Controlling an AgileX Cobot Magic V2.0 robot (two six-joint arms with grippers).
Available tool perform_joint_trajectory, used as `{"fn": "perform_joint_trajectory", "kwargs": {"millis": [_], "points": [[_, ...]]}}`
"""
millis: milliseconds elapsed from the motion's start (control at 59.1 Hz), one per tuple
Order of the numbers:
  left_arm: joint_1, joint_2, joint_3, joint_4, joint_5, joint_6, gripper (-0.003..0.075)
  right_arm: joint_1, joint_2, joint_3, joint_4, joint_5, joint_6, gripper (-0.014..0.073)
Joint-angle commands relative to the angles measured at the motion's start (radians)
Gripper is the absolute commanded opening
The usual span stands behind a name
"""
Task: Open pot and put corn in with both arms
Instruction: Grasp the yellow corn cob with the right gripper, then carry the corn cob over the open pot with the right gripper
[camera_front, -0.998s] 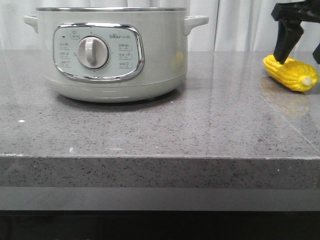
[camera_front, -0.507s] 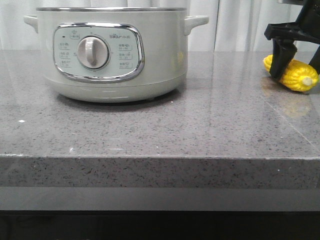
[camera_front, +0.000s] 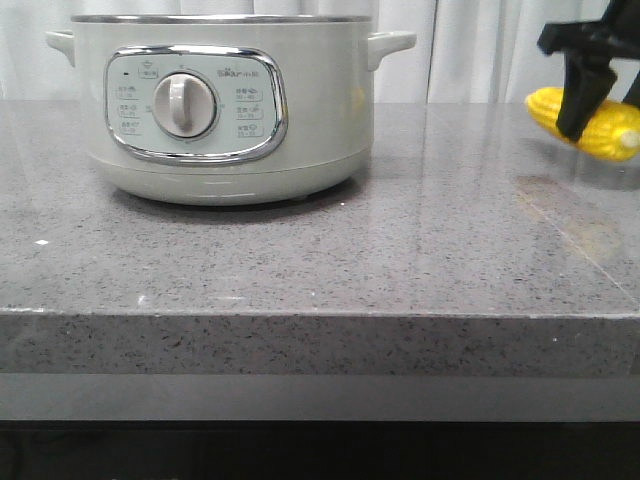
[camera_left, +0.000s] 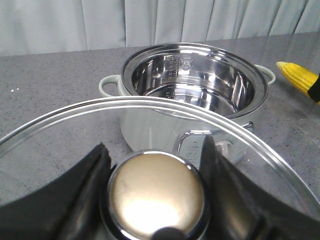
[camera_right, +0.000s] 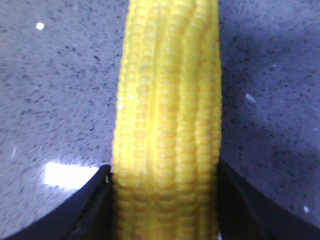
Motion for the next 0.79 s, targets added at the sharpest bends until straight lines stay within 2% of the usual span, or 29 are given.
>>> {"fn": "perform_joint_trajectory", "kwargs": {"millis": [0,169,473,626,778], "points": [[0.002,-0.002,-0.039,-0.011,-0.144,-0.007,0.0239,-0.002,-0.107,-0.031,-0.001,0.005,-0.006,0.0293],[0.002,-0.002,-0.039,-0.011,-0.144,-0.007,0.0239,0.024,-0.250,-0.004,0.015,-0.008,-0.012,0.0291],[0.002,-0.002,-0.039,-0.011,-0.144,-0.007,0.0239,0.168,-0.528,0.094,0.018,-0.063,-0.044,0.0290],[0.002,-0.002,-0.039,-0.011,-0.144,-0.007,0.0239,0.235,-0.597,0.098,0.025,-0.090,-0.052,0.0290],[0.002,-0.002,-0.039,-0.011,-0.144,-0.007,0.0239,0.338,-0.586,0.067,0.029,-0.137,-0.064,0.0290]]}}
